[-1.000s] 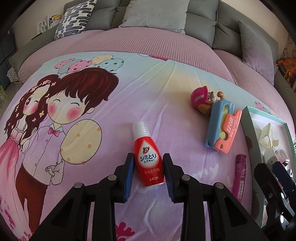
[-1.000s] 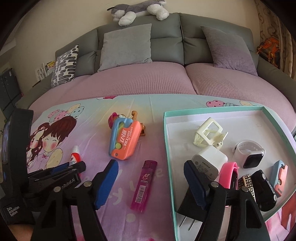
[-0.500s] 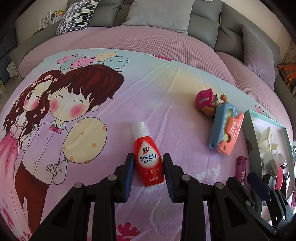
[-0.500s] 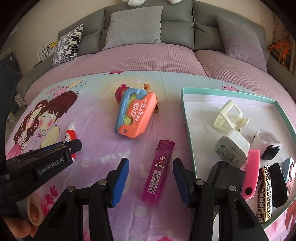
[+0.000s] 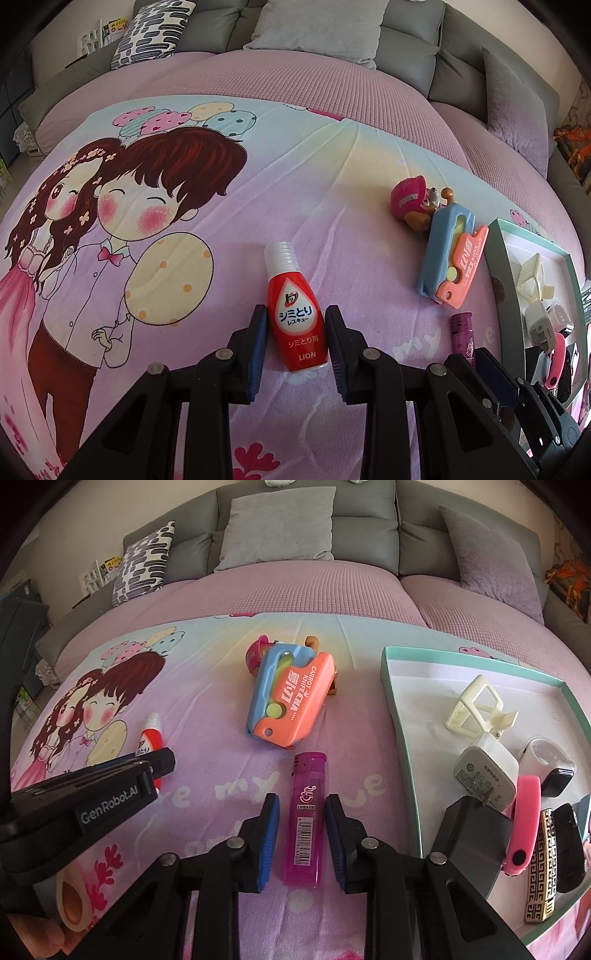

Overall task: Organize rigid objects
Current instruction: 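Lift the red bottle with the left tool while the right tool lifts the pink lighter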

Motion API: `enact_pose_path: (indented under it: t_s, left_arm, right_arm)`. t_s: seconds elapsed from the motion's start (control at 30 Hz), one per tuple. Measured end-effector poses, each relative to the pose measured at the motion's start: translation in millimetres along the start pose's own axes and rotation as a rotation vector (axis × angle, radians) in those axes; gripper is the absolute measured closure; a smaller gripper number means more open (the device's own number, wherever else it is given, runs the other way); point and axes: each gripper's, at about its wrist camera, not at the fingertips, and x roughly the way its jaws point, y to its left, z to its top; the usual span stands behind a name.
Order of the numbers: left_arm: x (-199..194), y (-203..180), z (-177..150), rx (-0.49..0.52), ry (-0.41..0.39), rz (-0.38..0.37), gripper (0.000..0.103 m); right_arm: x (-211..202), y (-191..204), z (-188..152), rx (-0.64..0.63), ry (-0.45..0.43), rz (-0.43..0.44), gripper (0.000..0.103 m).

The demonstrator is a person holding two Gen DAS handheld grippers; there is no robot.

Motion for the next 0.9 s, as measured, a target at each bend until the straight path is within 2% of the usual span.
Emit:
enact_pose_path:
  t_s: [0.13,0.33,0.5,0.57,0.73,0.9]
  left_arm:
    - [-2,1,0,-0.017,-0.008,-0.002,0.07]
    - [-20,7,4,-0.043,-0.065,0.0,0.072]
    - [-45,7,11,-0.046,-0.136,-0.015,0.081]
    - [-52,4,13,-0.04,-0.157,-0.031,0.082]
    - [-52,-10,14,-0.002,-0.153,-0.047,0.082]
    - [-59,-12,15,-0.005,-0.169,-0.069,0.082]
  right_arm:
    - [-3,0,1,0.004,-0.008,0.002,0.082]
    - [-26,-7,9,0.036,-0.077,0.002,0.082]
    - [-49,-18,15,0.075,-0.15,-0.002,0.082]
    - [-53,-24,17,0.09,-0.161,-0.009,0.082]
    - [-57,-39,17,0.13,-0.166,-0.013,0.082]
    - [-59,-45,17,0.146,-0.173,-0.009,0.082]
